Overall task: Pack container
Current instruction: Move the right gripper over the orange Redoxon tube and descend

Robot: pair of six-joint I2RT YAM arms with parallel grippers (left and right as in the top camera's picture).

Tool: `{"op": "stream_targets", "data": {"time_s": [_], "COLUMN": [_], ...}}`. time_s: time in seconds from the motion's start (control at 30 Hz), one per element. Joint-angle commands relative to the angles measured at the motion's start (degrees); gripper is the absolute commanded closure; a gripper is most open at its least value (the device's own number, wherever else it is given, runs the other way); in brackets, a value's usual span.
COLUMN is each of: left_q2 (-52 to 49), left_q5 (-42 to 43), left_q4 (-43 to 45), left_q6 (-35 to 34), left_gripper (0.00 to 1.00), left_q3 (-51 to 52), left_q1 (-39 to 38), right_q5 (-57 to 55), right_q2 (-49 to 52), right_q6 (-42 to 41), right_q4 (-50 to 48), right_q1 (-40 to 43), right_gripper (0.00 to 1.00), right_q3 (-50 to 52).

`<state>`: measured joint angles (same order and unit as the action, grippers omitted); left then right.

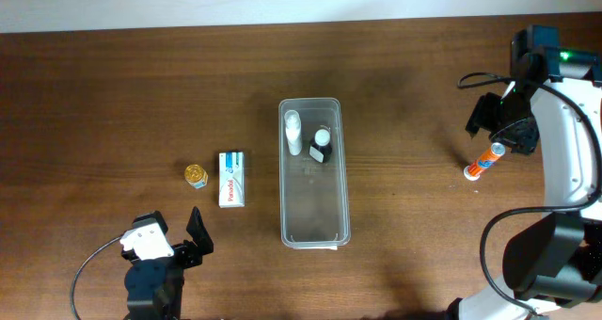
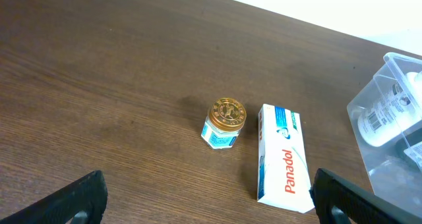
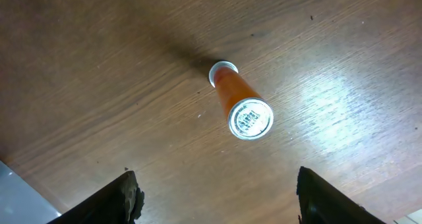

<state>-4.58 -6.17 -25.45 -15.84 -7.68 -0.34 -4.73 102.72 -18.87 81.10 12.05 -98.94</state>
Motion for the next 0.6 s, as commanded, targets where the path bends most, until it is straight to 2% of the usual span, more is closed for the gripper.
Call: {"op": "stream_targets", "data": {"time_s": [0.0,0.27,0.57], "left_q2": [0.4,0.4,0.4], "left_q5": [0.4,0.4,0.4], "left_q4": [0.1,0.1,0.1], "left_q6": [0.1,0.1,0.1], "left_gripper": [0.01,0.0,0.01], "left_q3": [0.3,0.3,0.3], "left_q1": [0.2,0.2,0.2], "right_q5": [-3.4,-3.1,-0.9], "right_q2": [-0.3,-0.2,-0.2], "right_q6": [0.9,2.3,2.6], "right_q4": [0.8,2.1,-1.9], "right_q1": [0.9,3.1,4.2], "right_gripper": [0.3,0.34,0.36], "right_q3": [0.2,3.1,5.6]}}
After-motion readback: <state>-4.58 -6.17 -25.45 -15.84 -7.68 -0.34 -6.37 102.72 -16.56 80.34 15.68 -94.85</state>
